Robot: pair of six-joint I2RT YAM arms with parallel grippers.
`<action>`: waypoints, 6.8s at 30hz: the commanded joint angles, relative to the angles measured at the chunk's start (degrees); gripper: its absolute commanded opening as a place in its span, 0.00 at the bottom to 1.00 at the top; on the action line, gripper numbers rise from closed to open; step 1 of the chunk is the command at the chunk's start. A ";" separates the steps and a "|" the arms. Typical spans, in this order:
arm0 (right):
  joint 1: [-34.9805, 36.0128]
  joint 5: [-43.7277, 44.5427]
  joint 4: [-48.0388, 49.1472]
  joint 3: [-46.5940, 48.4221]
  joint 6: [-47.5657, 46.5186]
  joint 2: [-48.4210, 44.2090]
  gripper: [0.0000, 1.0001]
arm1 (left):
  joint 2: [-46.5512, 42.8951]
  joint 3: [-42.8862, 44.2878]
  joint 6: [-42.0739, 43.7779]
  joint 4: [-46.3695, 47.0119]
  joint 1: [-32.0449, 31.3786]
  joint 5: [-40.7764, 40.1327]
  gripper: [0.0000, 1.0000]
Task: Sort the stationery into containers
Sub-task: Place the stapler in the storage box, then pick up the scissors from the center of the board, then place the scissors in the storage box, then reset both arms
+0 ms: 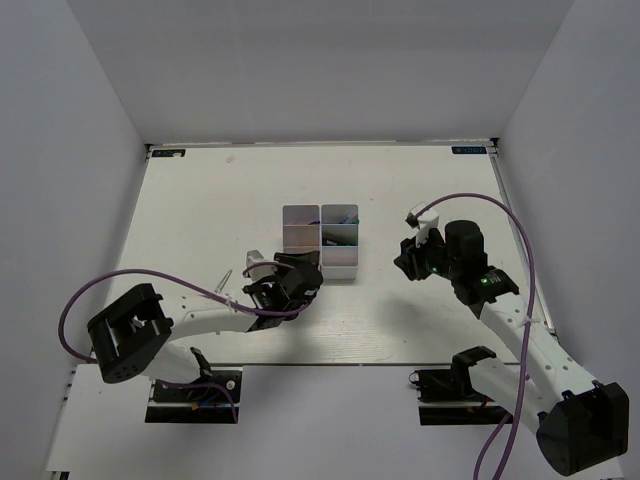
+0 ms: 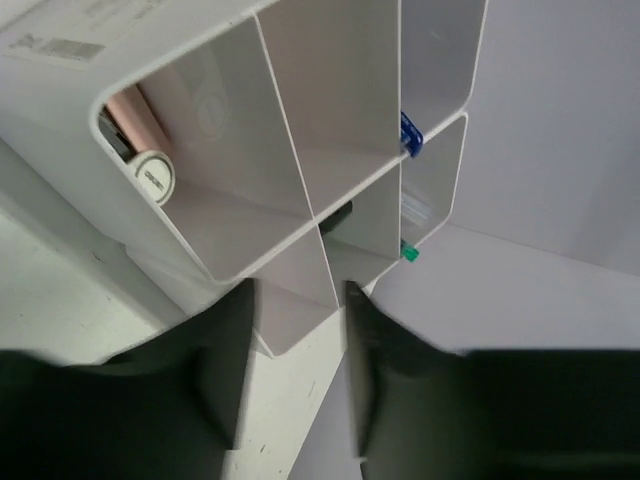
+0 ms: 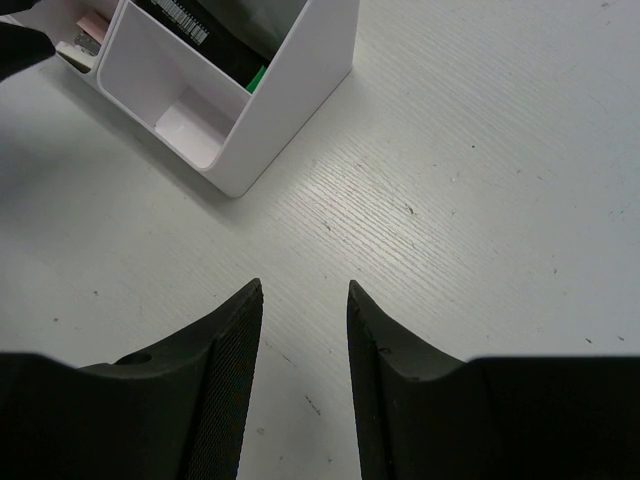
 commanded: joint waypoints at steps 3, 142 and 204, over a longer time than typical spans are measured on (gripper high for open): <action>-0.45 -1.10 1.22 0.13 0.03 -1.12 0.42 | -5.09 1.83 9.12 3.03 -1.89 -0.24 0.14; -7.30 20.96 2.80 1.45 -2.43 -3.32 0.36 | 15.38 35.40 164.97 -34.06 -7.08 -2.26 0.00; -13.11 3.55 -1.07 1.89 0.64 -3.06 0.90 | 1.16 43.24 123.38 -51.54 -12.35 -0.35 1.00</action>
